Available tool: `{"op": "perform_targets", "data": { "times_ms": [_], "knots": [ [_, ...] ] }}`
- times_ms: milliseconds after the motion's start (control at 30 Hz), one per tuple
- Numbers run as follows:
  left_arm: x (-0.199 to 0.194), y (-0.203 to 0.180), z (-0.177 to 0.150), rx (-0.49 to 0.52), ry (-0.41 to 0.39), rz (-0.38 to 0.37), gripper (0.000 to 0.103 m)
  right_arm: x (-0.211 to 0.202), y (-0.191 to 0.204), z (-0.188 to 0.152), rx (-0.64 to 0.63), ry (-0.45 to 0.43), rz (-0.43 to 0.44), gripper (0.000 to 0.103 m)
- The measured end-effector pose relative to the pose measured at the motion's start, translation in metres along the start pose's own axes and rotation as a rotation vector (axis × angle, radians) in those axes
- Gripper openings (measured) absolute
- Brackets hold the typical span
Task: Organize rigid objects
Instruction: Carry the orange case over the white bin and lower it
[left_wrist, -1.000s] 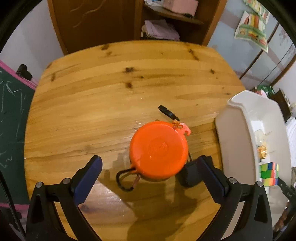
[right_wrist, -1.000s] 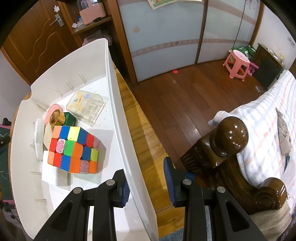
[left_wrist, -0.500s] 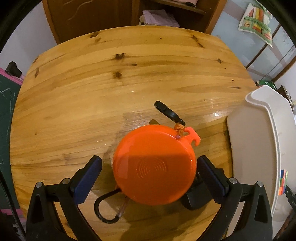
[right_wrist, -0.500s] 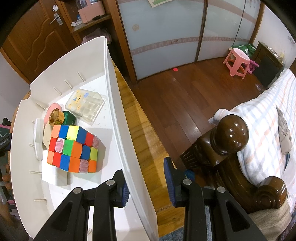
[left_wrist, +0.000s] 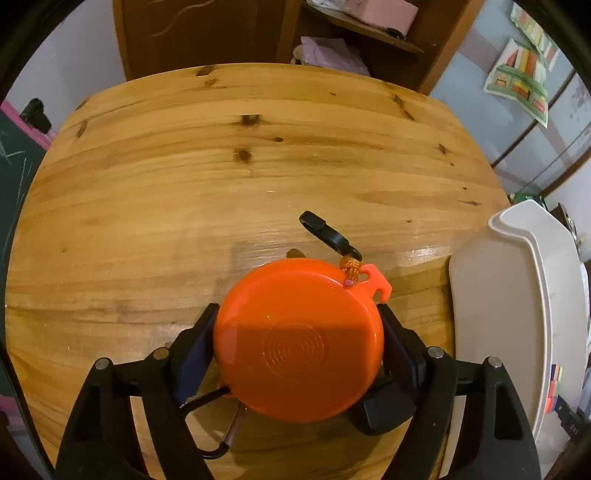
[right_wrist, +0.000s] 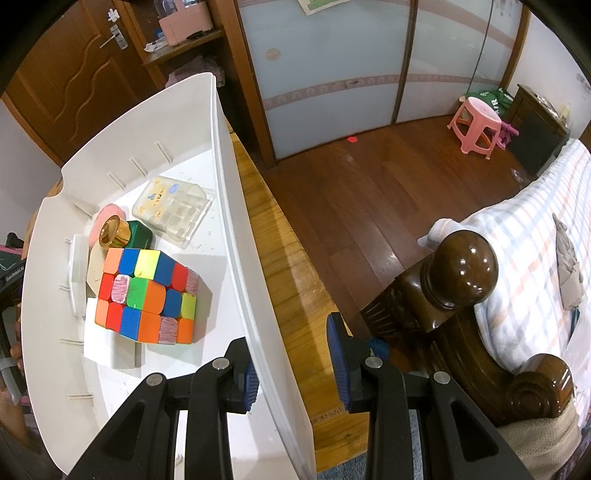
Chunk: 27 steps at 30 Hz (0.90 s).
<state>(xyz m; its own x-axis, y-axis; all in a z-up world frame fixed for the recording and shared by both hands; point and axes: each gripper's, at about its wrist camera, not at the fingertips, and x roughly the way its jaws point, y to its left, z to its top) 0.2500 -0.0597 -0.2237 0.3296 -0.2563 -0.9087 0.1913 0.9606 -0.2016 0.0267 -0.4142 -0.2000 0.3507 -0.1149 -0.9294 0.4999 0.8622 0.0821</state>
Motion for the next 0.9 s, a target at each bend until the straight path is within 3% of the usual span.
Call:
{"op": "perform_targets", "data": {
  "times_ms": [167,400,700,900],
  "knots": [
    [-0.01,0.012,-0.004,-0.063,0.009,-0.029,0.083,0.0,0.0,0.0,0.0,0.001,0.002,0.032],
    [-0.042,0.021,-0.011,-0.072,-0.019,0.01,0.083,-0.001,-0.001,0.0,0.002,-0.002,0.003,0.032],
    [-0.088,0.014,-0.03,-0.029,-0.041,0.034,0.083,-0.002,-0.001,0.001,0.002,-0.006,0.019,0.032],
    [-0.124,-0.022,-0.035,0.072,-0.058,0.024,0.083,-0.002,-0.001,0.0,-0.003,-0.016,0.021,0.032]
  ]
}}
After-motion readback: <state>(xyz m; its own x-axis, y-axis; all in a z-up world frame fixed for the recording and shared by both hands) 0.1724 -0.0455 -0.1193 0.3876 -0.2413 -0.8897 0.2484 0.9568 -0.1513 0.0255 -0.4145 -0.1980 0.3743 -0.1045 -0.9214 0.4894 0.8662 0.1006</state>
